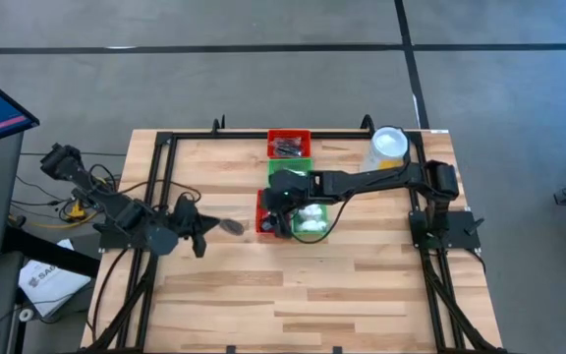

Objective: Pick & Place Travel size toiletries
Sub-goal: Put the black hairbrush into the top red bin

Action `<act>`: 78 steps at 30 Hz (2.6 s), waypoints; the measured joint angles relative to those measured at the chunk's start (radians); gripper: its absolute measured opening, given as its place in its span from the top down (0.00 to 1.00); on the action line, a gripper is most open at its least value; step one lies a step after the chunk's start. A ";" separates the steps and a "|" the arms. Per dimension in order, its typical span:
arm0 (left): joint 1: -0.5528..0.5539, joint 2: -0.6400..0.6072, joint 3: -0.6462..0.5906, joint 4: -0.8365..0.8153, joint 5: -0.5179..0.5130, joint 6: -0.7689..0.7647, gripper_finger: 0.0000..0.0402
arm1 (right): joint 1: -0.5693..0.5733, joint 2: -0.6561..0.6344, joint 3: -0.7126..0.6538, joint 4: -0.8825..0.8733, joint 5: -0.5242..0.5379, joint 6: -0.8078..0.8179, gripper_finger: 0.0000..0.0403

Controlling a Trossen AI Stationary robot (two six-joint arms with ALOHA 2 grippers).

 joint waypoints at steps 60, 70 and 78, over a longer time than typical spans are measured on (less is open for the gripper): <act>0.184 -0.009 0.000 0.389 -0.131 0.574 0.78 | -0.168 -0.075 -0.002 -0.050 0.051 -0.002 0.95; 0.184 0.053 0.000 0.391 -0.041 0.515 0.78 | -0.322 -0.092 0.000 -0.100 0.159 -0.019 0.95; 0.184 0.104 0.000 0.419 -0.039 0.508 0.78 | -0.419 -0.090 0.000 -0.128 0.220 -0.030 0.95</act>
